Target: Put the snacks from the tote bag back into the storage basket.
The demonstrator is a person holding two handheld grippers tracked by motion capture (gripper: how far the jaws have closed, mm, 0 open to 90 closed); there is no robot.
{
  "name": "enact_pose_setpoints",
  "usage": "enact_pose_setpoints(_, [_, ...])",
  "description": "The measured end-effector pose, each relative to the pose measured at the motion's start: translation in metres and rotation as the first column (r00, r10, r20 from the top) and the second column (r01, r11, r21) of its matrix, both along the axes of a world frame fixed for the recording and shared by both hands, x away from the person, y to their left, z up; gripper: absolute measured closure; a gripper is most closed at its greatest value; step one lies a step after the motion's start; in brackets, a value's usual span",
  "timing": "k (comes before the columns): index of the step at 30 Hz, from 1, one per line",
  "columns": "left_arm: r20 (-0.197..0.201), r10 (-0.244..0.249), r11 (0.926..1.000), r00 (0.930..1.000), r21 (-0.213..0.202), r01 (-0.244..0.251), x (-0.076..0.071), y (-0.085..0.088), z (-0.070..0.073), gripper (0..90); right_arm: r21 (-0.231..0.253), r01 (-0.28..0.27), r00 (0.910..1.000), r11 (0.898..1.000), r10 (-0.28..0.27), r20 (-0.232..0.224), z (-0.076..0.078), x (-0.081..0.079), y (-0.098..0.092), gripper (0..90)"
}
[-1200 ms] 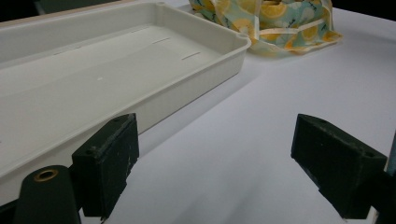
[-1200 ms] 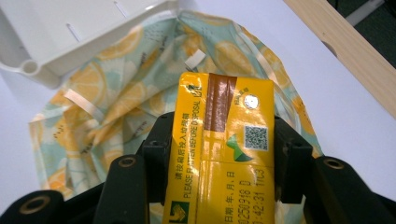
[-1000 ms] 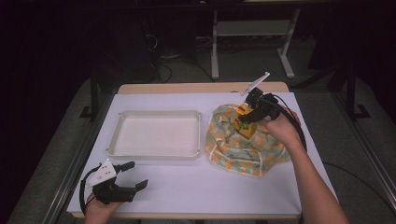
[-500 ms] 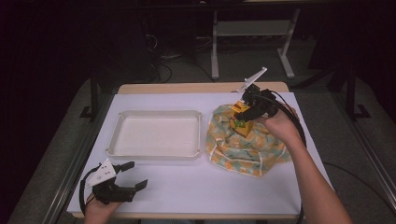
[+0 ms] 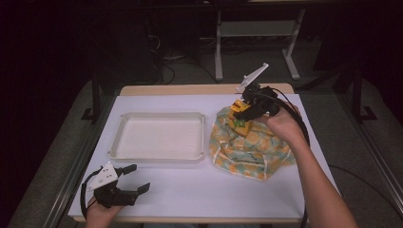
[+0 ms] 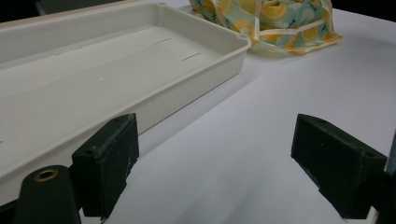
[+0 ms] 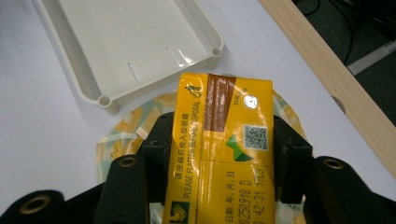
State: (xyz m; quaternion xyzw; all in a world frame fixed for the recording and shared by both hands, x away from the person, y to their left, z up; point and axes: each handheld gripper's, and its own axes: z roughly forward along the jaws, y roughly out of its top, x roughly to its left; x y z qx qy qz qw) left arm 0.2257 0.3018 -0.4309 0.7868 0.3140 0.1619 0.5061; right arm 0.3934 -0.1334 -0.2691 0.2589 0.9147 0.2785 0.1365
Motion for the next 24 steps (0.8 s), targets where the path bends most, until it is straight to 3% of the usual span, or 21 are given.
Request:
enact_pose_setpoints(11, [0.0,0.0,1.0,1.0,-0.002,0.0,0.0,0.0,0.0,14.8,0.023,-0.056,0.9984,0.998,0.056,-0.001,0.005,-0.001,0.016,50.1])
enact_pose_setpoints(24, [0.0,0.0,1.0,1.0,-0.006,0.0,0.0,0.0,0.0,14.9,0.043,-0.15,0.9887,0.988,0.15,0.001,0.008,0.0,0.033,50.1])
